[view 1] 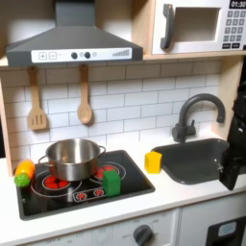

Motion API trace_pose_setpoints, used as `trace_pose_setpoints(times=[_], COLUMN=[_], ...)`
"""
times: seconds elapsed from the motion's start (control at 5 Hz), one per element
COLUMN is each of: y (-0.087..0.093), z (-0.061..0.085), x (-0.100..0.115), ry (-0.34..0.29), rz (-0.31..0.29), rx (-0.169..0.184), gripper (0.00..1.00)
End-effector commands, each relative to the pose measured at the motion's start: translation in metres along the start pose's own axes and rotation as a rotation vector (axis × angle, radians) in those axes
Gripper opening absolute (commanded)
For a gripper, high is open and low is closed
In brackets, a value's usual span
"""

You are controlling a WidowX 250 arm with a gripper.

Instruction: Reach green block

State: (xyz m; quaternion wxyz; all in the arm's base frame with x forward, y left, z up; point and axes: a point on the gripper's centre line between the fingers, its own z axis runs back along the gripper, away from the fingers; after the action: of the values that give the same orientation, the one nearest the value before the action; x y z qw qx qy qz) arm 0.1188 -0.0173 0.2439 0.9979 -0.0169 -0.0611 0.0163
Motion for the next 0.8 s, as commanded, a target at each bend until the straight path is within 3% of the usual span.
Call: trace_pose_setpoints(times=[0.0, 0.4, 0.6], y=[0.000, 0.018, 0.029], z=[0.000, -0.007, -0.009], x=[0.000, 0.017, 0.027], ry=[0.000, -0.019, -0.017], rz=[0.000, -0.004, -0.004], rx=[0.000, 0.019, 0.045], gripper=[1.00, 1.00, 1.00])
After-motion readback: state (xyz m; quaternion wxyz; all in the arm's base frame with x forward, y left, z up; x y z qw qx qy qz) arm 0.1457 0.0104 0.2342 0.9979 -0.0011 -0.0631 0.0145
